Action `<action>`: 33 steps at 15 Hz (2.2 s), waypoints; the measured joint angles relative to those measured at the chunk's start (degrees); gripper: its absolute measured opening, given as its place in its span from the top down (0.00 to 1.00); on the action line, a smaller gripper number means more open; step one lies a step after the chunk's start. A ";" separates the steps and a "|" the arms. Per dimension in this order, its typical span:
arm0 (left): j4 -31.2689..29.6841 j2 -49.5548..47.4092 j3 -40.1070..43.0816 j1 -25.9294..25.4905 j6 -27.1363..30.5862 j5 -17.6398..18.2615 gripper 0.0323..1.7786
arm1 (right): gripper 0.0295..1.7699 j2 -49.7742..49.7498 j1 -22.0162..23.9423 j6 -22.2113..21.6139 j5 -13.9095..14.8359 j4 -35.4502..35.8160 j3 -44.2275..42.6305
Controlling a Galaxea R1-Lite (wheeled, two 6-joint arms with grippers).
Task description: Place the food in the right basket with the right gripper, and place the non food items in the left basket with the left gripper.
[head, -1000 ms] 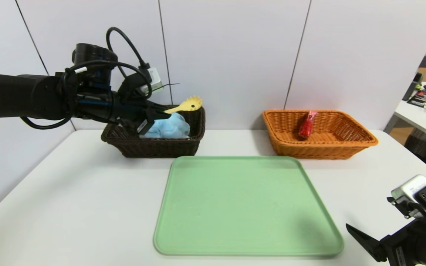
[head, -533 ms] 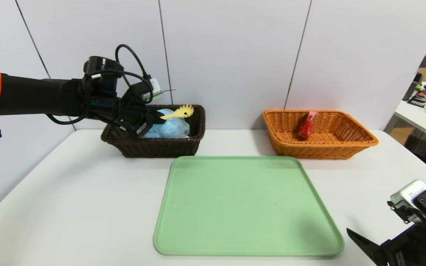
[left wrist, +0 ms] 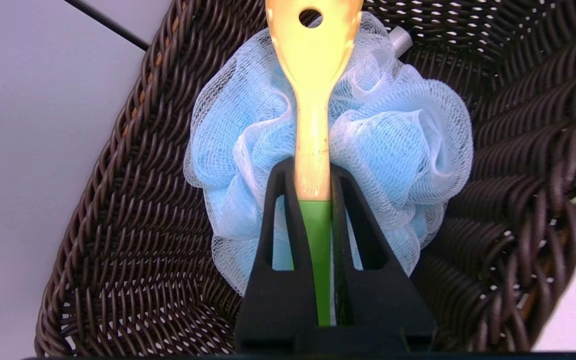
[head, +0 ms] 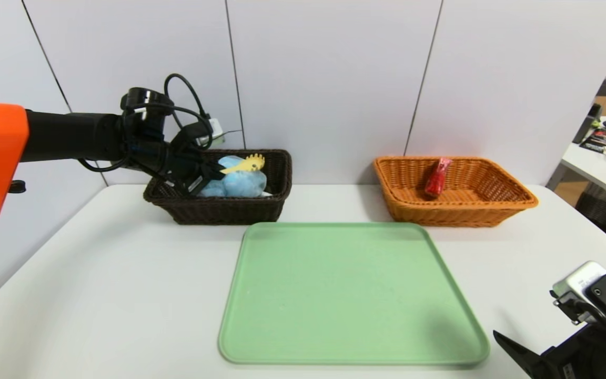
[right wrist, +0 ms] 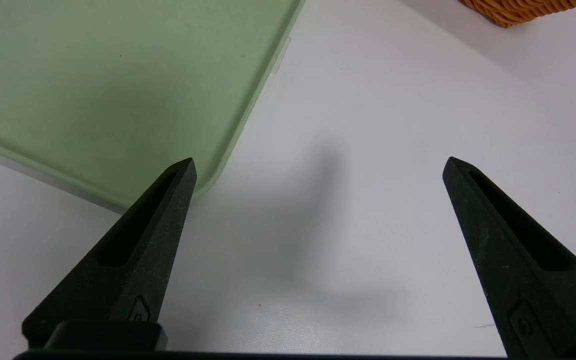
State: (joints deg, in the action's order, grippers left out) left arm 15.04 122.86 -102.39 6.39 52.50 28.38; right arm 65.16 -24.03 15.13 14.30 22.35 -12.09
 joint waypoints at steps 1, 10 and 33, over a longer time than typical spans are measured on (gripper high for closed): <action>-0.06 0.54 -0.48 -0.17 -0.05 -0.10 0.88 | 0.04 0.00 -0.02 -0.02 0.02 0.00 0.06; 0.17 -0.91 -0.30 -0.41 -0.06 -0.02 0.31 | 0.04 -0.63 -0.80 0.02 0.17 -0.02 0.79; 2.79 -14.14 5.29 -0.27 -0.05 0.67 0.06 | 0.04 -5.55 -0.91 2.34 0.05 -0.30 2.76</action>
State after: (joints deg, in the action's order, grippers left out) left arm 17.83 108.72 -97.10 6.12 52.46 29.05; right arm 59.61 -24.94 17.47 14.35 22.04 -9.34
